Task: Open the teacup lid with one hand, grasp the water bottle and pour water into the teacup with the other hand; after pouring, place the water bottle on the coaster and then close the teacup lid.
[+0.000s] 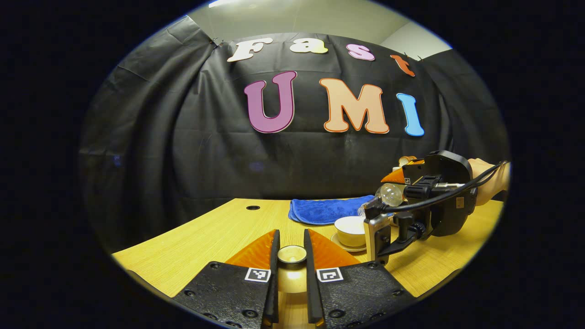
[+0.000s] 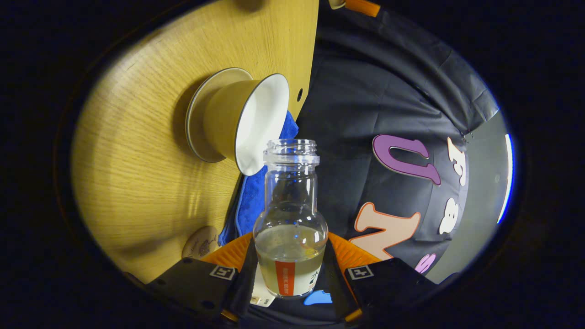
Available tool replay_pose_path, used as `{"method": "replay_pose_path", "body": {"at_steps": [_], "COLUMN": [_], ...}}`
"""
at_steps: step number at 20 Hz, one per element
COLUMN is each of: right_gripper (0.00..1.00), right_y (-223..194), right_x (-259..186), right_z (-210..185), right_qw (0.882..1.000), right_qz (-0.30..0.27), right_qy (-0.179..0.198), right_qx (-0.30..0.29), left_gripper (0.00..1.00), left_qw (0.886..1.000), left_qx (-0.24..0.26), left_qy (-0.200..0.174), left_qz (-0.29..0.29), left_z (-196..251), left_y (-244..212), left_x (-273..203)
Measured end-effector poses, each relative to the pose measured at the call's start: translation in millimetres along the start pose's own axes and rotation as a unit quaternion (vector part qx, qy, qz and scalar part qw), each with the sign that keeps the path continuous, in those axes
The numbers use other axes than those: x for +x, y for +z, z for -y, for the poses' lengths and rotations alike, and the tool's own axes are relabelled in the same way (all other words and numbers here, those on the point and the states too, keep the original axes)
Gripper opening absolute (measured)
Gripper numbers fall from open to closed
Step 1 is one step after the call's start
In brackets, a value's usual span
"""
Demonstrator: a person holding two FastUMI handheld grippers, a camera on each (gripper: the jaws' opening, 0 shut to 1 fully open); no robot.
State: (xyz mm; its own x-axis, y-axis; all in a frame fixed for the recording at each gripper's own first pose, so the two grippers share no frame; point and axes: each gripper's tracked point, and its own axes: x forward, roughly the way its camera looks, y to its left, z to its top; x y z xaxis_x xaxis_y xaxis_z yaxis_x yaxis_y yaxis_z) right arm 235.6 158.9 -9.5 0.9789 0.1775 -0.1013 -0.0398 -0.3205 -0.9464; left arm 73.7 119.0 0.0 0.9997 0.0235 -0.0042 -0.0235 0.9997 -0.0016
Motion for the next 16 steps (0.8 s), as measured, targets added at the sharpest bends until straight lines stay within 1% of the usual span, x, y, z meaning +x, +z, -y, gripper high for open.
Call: {"method": "replay_pose_path", "body": {"at_steps": [2, 4, 6, 8, 10, 12, 14, 16], "right_gripper": [0.75, 0.74, 0.72, 0.75, 0.73, 0.74, 0.74, 0.72], "right_y": [-1, -5, -9, -13, -19, -24, -28, -37], "right_x": [-3, -3, -6, -8, -9, -13, -17, -24], "right_z": [-1, -3, -3, 0, -2, -1, 0, 1], "right_qw": [1.000, 0.998, 0.992, 0.984, 0.971, 0.955, 0.933, 0.905], "right_qz": [0.000, -0.003, -0.005, -0.008, -0.013, -0.014, -0.011, -0.011], "right_qy": [0.008, 0.020, 0.028, 0.030, 0.038, 0.036, 0.028, 0.027], "right_qx": [0.022, 0.064, 0.119, 0.176, 0.236, 0.295, 0.357, 0.425], "left_gripper": [0.22, 0.22, 0.22, 0.22, 0.22, 0.22, 0.22, 0.22], "left_qw": [1.000, 1.000, 1.000, 1.000, 1.000, 1.000, 1.000, 1.000], "left_qx": [0.000, 0.000, 0.000, 0.000, 0.000, 0.000, 0.000, 0.000], "left_qy": [0.000, 0.000, 0.000, 0.000, 0.000, 0.000, 0.000, 0.000], "left_qz": [-0.001, -0.001, -0.001, -0.001, -0.001, -0.001, -0.001, -0.001], "left_z": [1, 1, 1, 1, 0, 0, 0, 0], "left_y": [0, 0, -1, 0, 0, 0, 0, 0], "left_x": [1, 1, 1, 0, 0, 0, 1, 1]}}
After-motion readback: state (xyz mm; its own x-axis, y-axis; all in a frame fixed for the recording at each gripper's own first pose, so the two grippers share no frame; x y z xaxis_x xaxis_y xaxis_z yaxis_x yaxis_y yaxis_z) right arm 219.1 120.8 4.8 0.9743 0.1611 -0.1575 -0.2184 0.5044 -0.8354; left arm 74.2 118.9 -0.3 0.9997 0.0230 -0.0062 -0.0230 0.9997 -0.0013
